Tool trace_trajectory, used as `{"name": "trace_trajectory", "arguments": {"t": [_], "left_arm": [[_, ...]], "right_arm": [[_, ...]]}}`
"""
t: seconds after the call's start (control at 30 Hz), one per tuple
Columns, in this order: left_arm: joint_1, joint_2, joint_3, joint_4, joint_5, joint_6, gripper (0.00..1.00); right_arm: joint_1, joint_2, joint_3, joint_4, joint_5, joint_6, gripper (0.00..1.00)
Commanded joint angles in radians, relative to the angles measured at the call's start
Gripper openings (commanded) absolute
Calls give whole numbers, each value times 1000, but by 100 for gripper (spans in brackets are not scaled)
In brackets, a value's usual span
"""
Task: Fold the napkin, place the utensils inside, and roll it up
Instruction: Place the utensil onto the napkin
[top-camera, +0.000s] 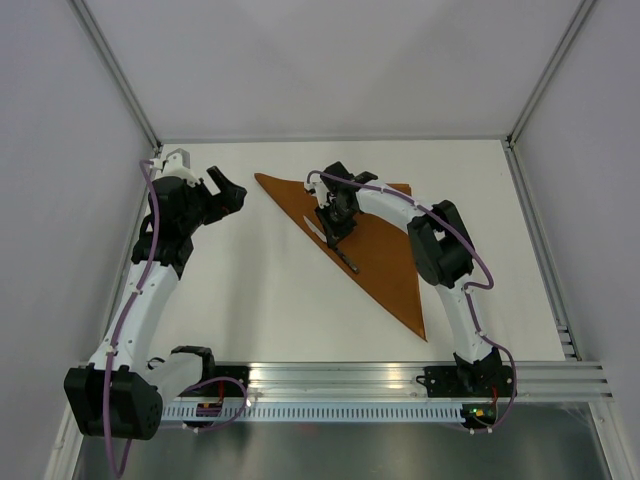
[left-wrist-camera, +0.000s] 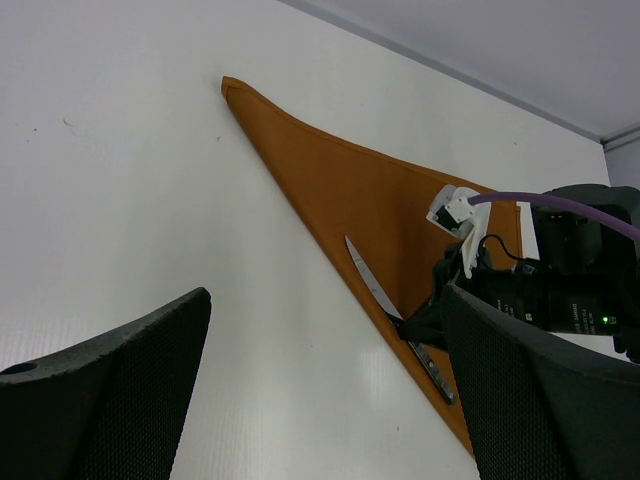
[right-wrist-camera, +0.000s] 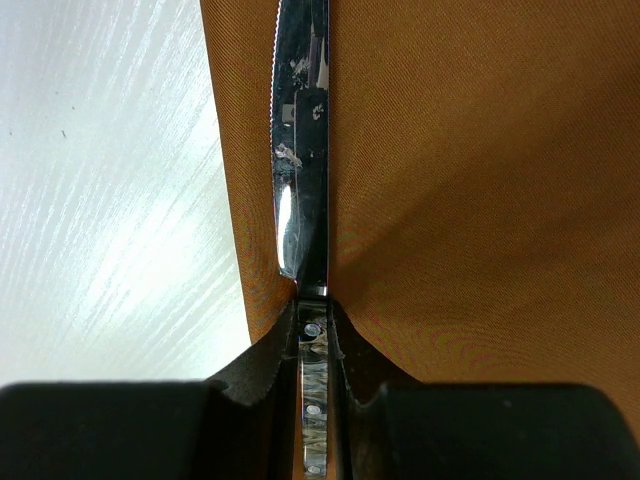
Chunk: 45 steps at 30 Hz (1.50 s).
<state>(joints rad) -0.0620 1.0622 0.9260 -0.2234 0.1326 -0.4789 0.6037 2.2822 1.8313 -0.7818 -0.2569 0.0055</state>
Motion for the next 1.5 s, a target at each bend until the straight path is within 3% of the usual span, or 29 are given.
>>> {"name": "trace_trajectory", "arguments": {"t": [0.0, 1.47], "left_arm": [[4, 4, 17, 10, -10, -3, 100], [4, 36, 24, 25, 1, 0, 100]], "right_arm": [[10, 13, 2, -4, 28, 36, 1], [16, -26, 20, -27, 25, 30, 3]]}}
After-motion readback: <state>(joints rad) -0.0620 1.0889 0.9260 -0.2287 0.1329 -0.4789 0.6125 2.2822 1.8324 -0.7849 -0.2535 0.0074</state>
